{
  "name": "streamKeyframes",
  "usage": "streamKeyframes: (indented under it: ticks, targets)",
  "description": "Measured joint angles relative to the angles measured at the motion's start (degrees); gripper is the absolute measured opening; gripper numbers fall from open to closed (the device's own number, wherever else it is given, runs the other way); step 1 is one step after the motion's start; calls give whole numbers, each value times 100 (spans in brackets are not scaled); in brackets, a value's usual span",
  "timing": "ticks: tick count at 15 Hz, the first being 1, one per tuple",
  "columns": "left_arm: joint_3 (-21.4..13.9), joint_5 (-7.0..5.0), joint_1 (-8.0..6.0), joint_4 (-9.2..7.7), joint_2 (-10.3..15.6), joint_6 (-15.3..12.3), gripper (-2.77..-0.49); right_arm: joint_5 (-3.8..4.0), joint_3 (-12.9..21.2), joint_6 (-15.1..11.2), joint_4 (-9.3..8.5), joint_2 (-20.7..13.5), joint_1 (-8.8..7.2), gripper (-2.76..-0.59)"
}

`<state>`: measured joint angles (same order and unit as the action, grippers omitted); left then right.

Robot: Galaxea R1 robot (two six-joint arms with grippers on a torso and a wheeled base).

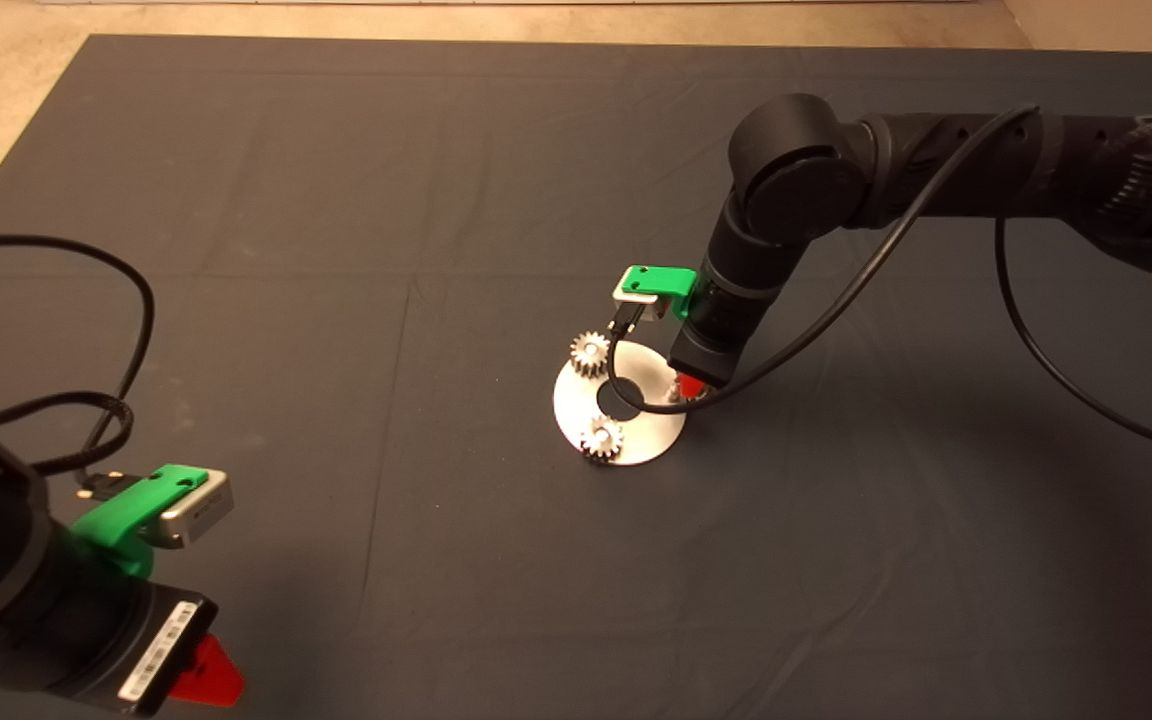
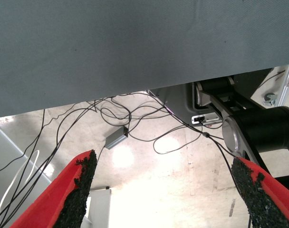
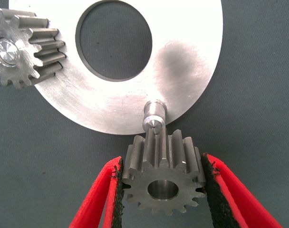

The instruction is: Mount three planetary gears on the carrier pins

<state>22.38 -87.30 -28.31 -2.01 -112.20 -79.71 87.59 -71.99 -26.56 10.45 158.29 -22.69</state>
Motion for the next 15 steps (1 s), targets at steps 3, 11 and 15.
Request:
streamKeyframes:
  ticks: [3,11,15]
  targets:
    - [0,0,0,0,5,0,-124,0,-4,0,-1,61,1,-234]
    - [-6,0,0,-2,51,0,-124,-8,-15,0,-1,160,107,-234]
    - [-15,0,0,-2,81,0,-124,-5,-48,0,0,171,155,-234]
